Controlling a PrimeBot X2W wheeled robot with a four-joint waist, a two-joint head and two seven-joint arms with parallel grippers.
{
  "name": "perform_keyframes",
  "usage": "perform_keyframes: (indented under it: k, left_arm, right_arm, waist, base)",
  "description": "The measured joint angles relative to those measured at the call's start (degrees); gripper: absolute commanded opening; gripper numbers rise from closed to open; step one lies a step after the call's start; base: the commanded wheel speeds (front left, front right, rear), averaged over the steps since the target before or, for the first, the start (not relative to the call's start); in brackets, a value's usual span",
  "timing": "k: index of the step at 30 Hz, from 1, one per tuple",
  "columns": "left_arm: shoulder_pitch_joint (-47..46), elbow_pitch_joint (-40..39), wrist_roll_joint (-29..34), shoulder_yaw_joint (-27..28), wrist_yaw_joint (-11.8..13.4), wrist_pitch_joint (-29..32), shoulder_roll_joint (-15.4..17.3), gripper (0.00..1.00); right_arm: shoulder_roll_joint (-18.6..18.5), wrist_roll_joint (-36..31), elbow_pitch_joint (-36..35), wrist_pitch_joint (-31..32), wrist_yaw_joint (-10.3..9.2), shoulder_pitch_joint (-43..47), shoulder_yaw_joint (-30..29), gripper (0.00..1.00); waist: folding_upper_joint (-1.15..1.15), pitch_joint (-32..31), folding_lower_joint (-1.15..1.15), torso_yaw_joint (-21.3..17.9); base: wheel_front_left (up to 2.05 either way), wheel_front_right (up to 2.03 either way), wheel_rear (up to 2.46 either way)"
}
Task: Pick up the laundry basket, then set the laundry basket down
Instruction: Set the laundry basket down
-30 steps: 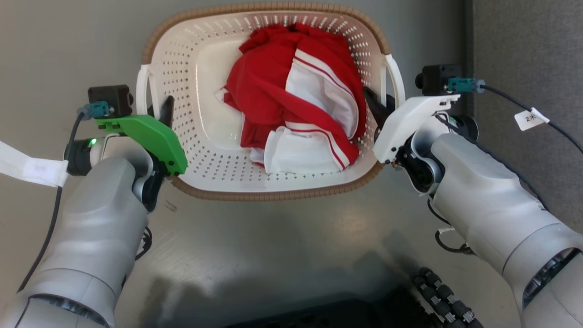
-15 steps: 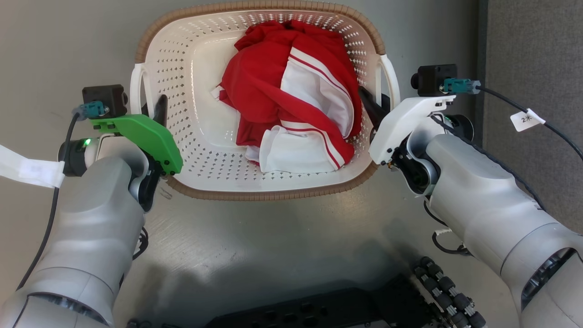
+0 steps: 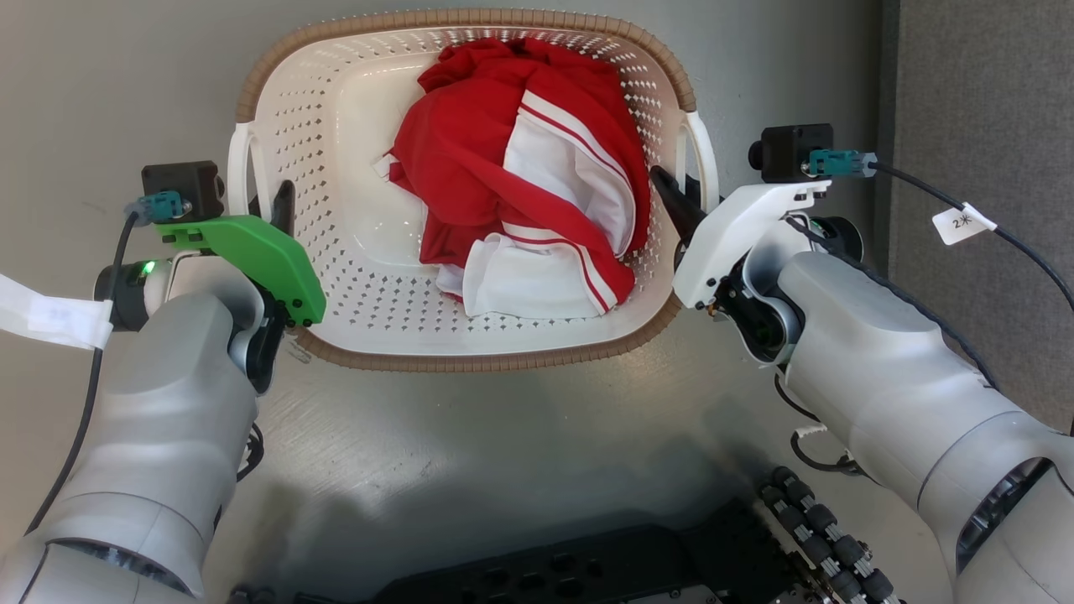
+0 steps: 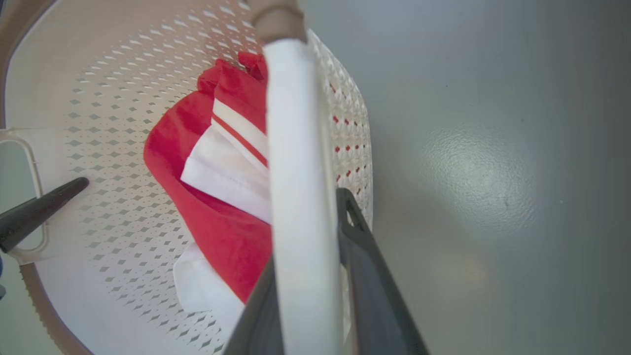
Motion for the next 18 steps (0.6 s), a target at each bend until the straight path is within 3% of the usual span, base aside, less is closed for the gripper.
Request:
perform_keyframes:
  k: [2,4,5,6,18]
  left_arm:
    - [-0.02,0.04,0.01,-0.08,-0.01,-0.03,-0.04,0.0]
    - [-0.03,0.16,0.02,-0.15,-0.01,-0.03,-0.1,0.05]
    - [-0.05,0.37,0.04,-0.22,-0.01,-0.03,-0.04,0.33]
    - [-0.05,0.69,0.12,-0.26,-0.01,-0.03,0.05,1.0]
    - [-0.18,1.53,0.42,-0.33,-0.01,0.23,-0.13,1.0]
  right_arm:
    - [0.01,0.35,0.2,0.0,-0.01,-0.05,0.18,0.04]
    - [0.14,0.36,0.69,0.0,0.27,-0.15,0.36,0.42]
    - [0.13,0.36,0.87,0.01,1.0,-0.18,0.56,0.86]
    - [0.16,0.37,0.89,0.01,1.58,-0.23,0.78,1.0]
    - [0.89,1.56,1.52,0.01,2.01,-0.96,1.59,1.0]
  waist:
    - [0.0,-0.02,0.0,-0.02]
    - [0.0,-0.06,0.0,-0.06]
    - [0.0,-0.1,0.0,-0.07]
    - [0.0,-0.15,0.0,-0.09]
    - [0.0,-0.58,0.0,-0.03]
  base:
    - [0.0,0.0,0.0]
    - [0.0,0.0,0.0]
    - [0.0,0.0,0.0]
    - [0.0,0.0,0.0]
    - [0.0,0.0,0.0]
